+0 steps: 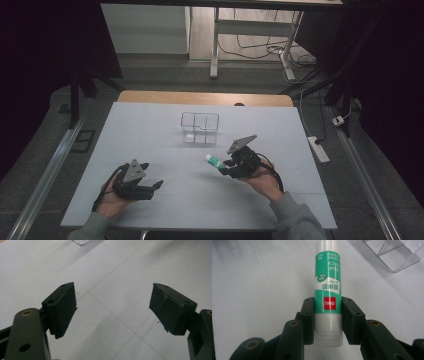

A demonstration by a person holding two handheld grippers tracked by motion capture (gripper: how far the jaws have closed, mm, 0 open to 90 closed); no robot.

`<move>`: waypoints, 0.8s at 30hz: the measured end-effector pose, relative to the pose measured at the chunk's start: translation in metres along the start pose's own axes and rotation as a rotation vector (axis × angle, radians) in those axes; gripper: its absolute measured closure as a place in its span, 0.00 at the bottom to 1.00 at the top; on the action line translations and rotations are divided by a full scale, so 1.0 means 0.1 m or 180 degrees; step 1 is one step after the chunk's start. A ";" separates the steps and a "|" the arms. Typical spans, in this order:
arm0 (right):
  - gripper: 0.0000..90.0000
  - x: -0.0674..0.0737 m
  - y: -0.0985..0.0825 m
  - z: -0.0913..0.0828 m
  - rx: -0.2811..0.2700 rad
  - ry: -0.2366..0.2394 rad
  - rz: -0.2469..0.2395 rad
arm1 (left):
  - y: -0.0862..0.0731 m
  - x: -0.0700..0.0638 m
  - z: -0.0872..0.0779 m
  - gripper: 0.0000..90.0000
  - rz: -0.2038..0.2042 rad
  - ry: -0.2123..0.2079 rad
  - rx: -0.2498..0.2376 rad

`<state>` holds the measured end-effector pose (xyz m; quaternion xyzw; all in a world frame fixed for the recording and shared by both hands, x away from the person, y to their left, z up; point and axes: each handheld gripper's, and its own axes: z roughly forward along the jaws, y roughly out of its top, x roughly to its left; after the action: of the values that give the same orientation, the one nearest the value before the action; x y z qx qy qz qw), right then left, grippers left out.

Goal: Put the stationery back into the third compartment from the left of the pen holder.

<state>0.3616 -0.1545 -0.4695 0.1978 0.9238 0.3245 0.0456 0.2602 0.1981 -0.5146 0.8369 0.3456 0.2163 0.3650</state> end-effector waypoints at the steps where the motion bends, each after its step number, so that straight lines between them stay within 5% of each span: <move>1: 0.72 0.00 0.00 0.00 -0.0010 0.0009 -0.0018 | 0.01 -0.01 0.00 0.24 0.0024 0.0003 -0.0005; 24: 0.72 0.09 0.03 0.12 0.0081 0.0165 -0.0062 | 0.34 -0.20 0.14 0.24 0.0393 -0.0068 -0.0057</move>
<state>0.3570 -0.1423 -0.4764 0.1810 0.9306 0.3174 0.0224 0.2698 0.1607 -0.5000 0.8557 0.2875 0.2325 0.3621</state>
